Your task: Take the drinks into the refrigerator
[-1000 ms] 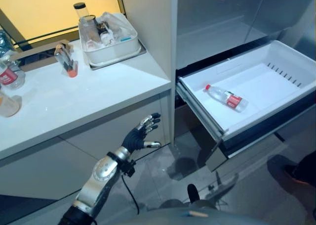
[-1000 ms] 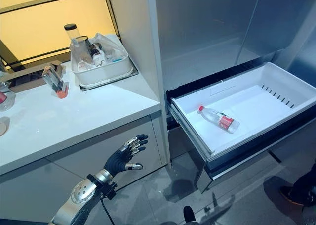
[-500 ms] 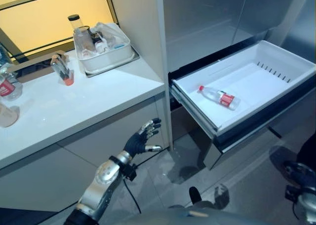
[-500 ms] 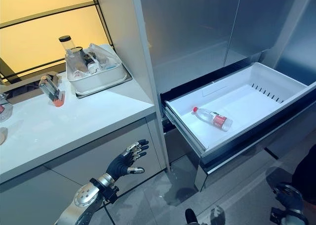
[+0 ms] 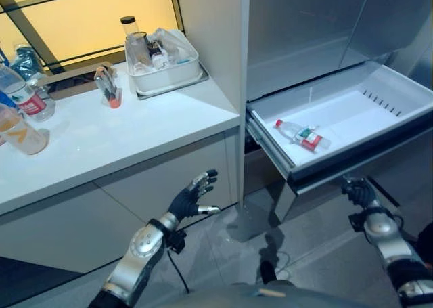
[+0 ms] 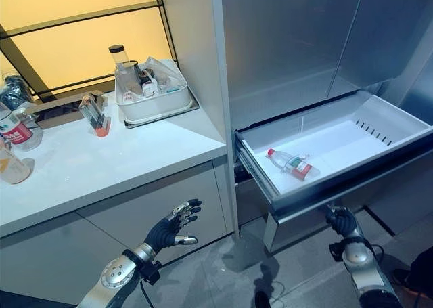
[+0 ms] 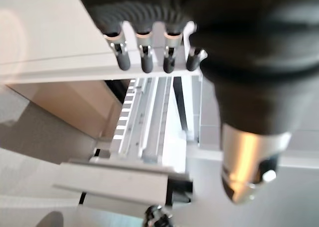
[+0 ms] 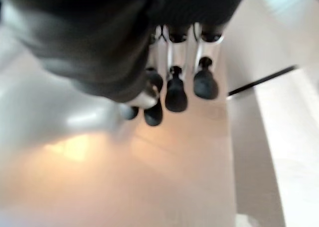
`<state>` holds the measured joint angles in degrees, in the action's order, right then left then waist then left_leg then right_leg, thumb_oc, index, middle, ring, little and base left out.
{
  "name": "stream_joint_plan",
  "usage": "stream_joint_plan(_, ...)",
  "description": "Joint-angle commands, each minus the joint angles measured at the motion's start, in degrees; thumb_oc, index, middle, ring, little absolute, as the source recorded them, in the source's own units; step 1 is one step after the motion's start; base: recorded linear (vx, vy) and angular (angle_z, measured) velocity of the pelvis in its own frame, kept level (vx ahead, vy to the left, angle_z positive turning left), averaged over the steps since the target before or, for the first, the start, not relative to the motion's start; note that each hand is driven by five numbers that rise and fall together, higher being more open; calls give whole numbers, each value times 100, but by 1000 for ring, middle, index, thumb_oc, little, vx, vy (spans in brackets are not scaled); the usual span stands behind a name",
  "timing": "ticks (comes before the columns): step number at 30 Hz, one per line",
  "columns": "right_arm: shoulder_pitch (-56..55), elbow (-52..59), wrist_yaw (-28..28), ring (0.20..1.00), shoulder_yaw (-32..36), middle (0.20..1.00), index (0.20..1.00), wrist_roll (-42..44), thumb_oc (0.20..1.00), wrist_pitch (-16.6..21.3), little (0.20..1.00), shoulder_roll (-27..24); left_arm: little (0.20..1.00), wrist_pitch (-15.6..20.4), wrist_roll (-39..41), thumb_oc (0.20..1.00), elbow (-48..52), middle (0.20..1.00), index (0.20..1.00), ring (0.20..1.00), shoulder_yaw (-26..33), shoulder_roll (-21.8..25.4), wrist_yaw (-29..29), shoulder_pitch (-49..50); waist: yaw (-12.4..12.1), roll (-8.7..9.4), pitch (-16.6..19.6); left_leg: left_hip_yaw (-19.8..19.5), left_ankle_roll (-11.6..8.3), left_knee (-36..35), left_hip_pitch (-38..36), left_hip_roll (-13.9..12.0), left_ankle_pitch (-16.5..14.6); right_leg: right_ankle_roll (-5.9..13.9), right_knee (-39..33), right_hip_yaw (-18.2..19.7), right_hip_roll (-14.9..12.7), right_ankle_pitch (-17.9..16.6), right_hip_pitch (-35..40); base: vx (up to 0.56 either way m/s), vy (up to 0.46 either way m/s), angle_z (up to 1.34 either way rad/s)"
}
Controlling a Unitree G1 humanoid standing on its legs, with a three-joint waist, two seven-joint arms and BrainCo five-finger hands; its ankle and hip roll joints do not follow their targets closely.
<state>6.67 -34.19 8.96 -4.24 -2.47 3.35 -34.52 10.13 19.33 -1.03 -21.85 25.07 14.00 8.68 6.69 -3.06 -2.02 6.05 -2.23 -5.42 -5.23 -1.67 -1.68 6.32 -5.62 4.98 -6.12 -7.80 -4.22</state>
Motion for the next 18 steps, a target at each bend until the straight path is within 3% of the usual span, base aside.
stream_joint_plan(1, 1644, 207, -89, 200, -288, 200, 200, -245, 200, 570, 200, 173, 1000, 361, 39, 1000, 462, 1000, 1000, 1000, -68, 434, 39, -331, -385, 528, -3, -365, 209, 171, 318, 250, -168, 187, 124, -125, -161, 382, 218, 12, 9, 6)
stream_joint_plan(10, 3256, -382, -232, 200, -1443, 200, 200, -492, 200, 515, 200, 204, 1000, 319, 428, 1000, 1044, 1000, 1000, 1000, -259, 670, 117, -358, -642, 559, -91, -492, 204, 146, 379, 284, -181, 185, 95, -263, -190, 407, 226, 12, 10, 10)
stream_joint_plan(18, 5331, -1524, -310, 200, -2642, 200, 200, -1045, 200, 274, 200, 914, 1000, 248, 520, 1000, 1090, 1000, 1000, 1000, -554, 679, -35, -537, -923, 586, -297, -644, 188, 154, 670, 333, -41, 163, 75, -435, -223, 313, 60, -37, 1, 11)
